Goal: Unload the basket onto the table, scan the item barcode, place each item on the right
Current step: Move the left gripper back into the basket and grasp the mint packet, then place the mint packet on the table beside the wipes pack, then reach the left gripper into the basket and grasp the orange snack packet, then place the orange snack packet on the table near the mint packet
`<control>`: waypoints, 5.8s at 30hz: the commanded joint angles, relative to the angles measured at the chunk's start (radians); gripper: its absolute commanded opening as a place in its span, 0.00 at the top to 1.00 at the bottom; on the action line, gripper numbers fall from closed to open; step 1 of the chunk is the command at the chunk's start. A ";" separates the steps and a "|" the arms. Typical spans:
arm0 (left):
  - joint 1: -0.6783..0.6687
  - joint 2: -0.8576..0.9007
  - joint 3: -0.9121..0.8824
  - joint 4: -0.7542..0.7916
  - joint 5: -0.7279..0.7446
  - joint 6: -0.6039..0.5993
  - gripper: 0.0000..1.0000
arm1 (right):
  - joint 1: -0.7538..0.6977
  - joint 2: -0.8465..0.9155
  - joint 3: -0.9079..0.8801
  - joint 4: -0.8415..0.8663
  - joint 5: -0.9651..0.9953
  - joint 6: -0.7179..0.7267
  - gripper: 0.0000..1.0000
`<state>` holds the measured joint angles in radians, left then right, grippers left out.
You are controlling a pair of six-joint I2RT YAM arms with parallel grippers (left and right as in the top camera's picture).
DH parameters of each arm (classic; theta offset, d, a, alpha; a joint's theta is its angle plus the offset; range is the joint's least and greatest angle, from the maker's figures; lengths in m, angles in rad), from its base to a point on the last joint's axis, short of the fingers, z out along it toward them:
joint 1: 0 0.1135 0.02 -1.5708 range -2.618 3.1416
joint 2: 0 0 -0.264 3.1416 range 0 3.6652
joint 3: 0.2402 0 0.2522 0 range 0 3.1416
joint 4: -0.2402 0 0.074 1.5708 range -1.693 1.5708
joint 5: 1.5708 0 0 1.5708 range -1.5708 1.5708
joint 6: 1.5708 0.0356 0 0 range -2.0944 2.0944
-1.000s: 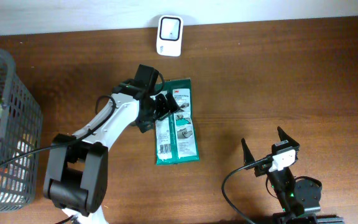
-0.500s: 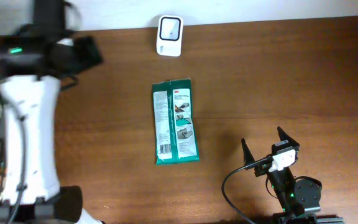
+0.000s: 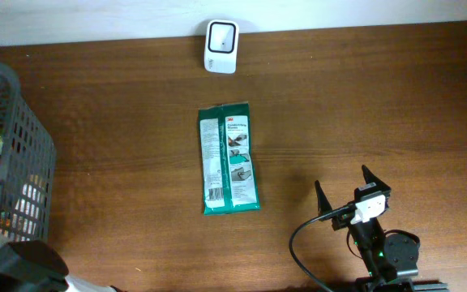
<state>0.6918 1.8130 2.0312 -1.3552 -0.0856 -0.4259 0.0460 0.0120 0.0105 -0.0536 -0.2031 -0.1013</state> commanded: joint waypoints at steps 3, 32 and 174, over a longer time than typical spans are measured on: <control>0.072 0.011 -0.212 0.097 -0.015 0.064 0.04 | 0.006 -0.009 -0.005 -0.003 0.005 0.004 0.02; 0.218 0.248 -0.571 0.444 -0.225 0.061 0.42 | 0.006 -0.009 -0.005 -0.003 0.005 0.004 0.02; 0.082 -0.255 -0.249 0.149 0.172 0.169 1.00 | 0.006 -0.009 -0.005 -0.003 0.005 0.004 0.02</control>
<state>0.8299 1.7069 1.7287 -1.2079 -0.0723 -0.2398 0.0460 0.0109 0.0105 -0.0536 -0.2031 -0.1013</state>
